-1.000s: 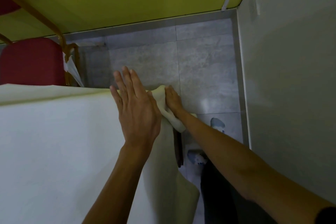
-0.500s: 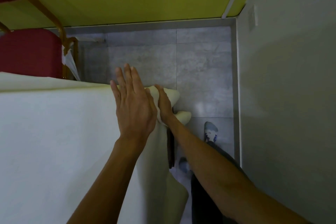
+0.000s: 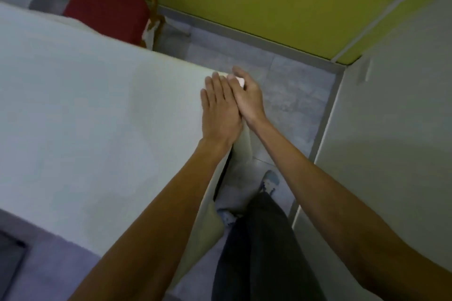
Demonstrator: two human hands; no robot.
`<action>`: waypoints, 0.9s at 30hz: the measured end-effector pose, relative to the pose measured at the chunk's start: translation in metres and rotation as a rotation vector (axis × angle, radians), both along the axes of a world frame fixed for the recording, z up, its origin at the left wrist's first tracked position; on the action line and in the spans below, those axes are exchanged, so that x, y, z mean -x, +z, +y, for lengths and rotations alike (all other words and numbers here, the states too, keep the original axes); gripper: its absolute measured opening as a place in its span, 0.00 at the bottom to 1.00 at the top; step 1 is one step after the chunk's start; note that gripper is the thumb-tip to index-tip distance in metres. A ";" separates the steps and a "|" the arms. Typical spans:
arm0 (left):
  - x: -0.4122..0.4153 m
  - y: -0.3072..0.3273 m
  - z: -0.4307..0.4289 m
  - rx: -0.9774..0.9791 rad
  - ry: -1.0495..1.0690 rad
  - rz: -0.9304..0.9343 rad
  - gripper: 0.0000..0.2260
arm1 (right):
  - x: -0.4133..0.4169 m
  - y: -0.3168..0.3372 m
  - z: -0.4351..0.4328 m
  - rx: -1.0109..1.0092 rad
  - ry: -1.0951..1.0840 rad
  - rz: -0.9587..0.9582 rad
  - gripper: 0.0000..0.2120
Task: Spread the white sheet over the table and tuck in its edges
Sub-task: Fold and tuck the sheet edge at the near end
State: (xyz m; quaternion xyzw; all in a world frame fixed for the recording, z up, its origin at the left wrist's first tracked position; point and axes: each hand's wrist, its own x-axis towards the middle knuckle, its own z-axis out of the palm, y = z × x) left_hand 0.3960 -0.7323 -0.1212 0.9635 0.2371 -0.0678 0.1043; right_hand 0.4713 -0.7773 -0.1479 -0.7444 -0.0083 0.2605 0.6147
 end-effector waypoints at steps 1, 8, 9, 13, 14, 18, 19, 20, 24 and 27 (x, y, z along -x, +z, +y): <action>0.023 0.000 -0.003 0.001 0.002 0.021 0.31 | 0.008 0.005 0.001 0.086 0.034 -0.072 0.26; 0.184 -0.004 -0.034 0.036 0.127 -0.011 0.32 | 0.070 0.029 0.007 0.668 0.494 -0.888 0.30; 0.208 -0.001 -0.037 0.062 0.155 0.008 0.32 | 0.084 0.028 0.007 0.646 0.614 -0.995 0.29; 0.315 0.008 -0.051 0.098 0.275 0.044 0.36 | 0.132 0.023 0.001 0.517 0.997 -1.162 0.27; 0.340 0.007 -0.056 0.092 0.307 0.045 0.37 | 0.139 0.024 0.000 0.523 1.044 -1.171 0.26; 0.402 0.009 -0.075 0.106 0.463 0.099 0.33 | 0.153 0.033 0.011 0.497 1.183 -1.078 0.29; 0.401 0.008 -0.076 0.101 0.486 0.104 0.33 | 0.156 0.035 0.019 0.464 1.250 -1.075 0.30; 0.393 0.009 -0.075 0.083 0.497 0.094 0.34 | 0.162 0.036 0.028 0.429 1.326 -1.090 0.32; 0.327 0.007 -0.051 0.061 0.493 -0.043 0.41 | 0.200 0.032 0.061 0.280 1.629 -1.200 0.32; 0.306 0.000 -0.052 0.059 0.598 -0.062 0.39 | 0.218 0.020 0.075 0.150 1.765 -1.246 0.28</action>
